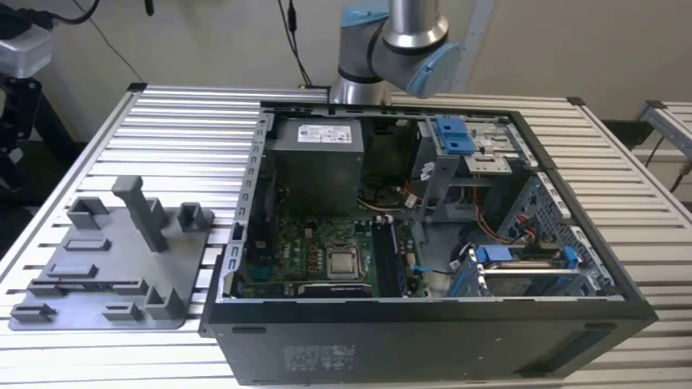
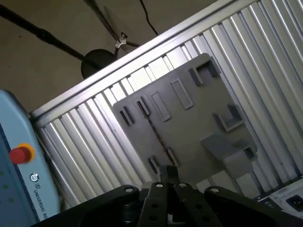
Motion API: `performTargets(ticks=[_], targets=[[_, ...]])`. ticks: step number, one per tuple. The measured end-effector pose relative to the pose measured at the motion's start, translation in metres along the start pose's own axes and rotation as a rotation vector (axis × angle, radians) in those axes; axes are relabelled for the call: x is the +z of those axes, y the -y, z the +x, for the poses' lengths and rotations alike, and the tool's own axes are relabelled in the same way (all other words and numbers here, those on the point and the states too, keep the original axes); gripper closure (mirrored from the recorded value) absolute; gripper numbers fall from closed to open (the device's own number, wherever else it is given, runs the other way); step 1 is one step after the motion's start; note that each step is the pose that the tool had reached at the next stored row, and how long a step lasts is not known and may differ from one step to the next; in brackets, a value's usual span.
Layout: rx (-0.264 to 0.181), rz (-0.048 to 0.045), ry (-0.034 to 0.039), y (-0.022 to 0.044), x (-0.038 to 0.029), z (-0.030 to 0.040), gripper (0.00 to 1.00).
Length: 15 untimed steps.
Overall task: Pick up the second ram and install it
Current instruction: 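Pick up the second ram and move it above second insertion slot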
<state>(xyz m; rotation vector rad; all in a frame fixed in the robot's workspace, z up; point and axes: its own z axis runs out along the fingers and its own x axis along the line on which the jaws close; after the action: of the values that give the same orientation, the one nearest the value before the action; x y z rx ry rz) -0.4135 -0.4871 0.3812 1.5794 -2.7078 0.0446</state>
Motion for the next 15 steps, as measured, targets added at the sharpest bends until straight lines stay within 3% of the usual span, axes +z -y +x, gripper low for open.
performTargets(ticks=[9,10,15], targets=[[-0.109,-0.0253,0.051,0.0001,0.0008,-0.0001,0.89],[-0.119,-0.027,0.0533,0.0,0.0008,-0.0001,0.89],[-0.134,-0.0356,0.0499,-0.0007,0.0022,-0.0014,0.89]])
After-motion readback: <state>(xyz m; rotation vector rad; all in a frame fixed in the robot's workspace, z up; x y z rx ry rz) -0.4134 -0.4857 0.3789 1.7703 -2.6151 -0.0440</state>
